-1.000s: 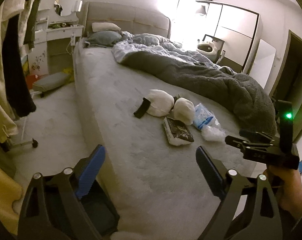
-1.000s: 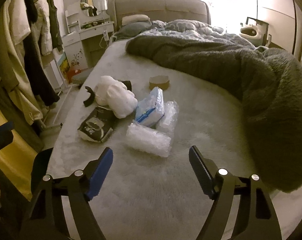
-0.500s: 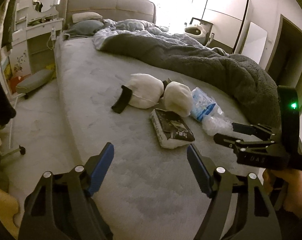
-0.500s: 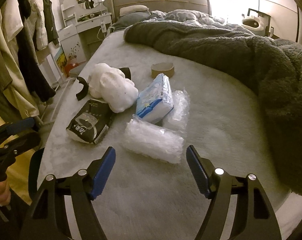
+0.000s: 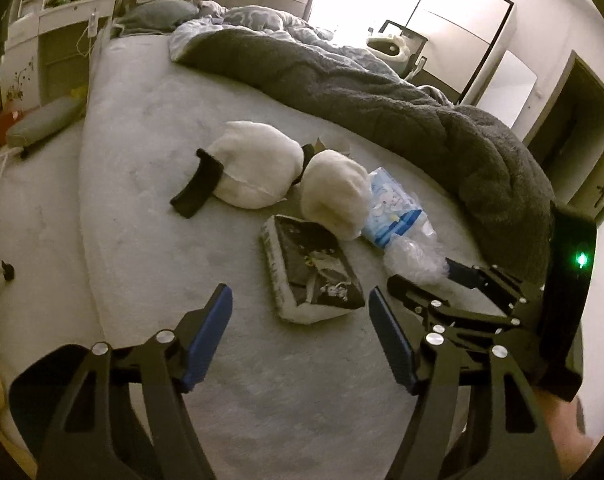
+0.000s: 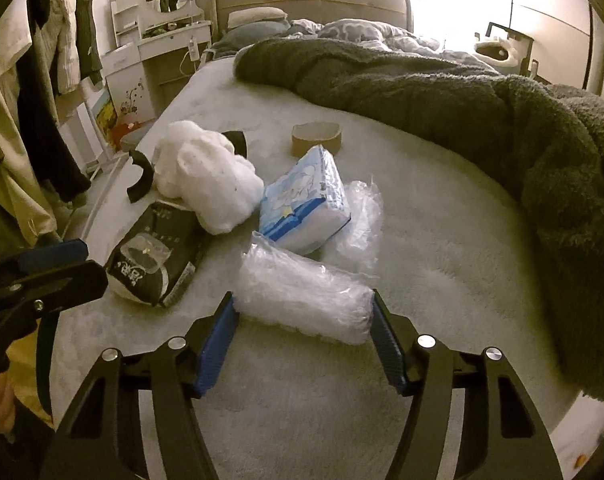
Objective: Collect trash
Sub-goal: 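Move the right tool over the bed and close it on the bubble-wrap packet, then lift the bubble-wrap packet with the right tool while the left tool grasps the black snack bag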
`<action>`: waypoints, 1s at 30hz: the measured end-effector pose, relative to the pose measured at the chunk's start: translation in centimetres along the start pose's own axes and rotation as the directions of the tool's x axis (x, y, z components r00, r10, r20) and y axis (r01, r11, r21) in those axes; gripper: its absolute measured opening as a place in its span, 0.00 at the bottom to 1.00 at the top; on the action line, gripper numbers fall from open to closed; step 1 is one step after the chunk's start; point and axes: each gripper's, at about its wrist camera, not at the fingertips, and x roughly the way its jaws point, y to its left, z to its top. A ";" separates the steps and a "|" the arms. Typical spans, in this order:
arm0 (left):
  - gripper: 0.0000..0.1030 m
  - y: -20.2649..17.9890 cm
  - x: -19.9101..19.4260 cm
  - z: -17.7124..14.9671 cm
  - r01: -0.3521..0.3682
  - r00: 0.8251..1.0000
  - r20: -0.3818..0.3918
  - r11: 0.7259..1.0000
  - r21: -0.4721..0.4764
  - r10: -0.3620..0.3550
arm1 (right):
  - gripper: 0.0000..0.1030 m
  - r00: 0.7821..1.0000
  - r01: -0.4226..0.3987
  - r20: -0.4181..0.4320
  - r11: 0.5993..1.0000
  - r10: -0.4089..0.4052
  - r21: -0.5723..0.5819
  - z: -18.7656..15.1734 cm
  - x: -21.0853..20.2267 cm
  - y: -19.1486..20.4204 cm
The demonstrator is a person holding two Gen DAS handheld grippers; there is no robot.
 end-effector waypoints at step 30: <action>0.56 -3.8 5.3 -0.5 -0.173 0.983 -0.032 0.975 0.137 0.179 | 0.62 0.981 -0.122 0.163 0.985 0.101 0.124 0.6 -5.5 -5.2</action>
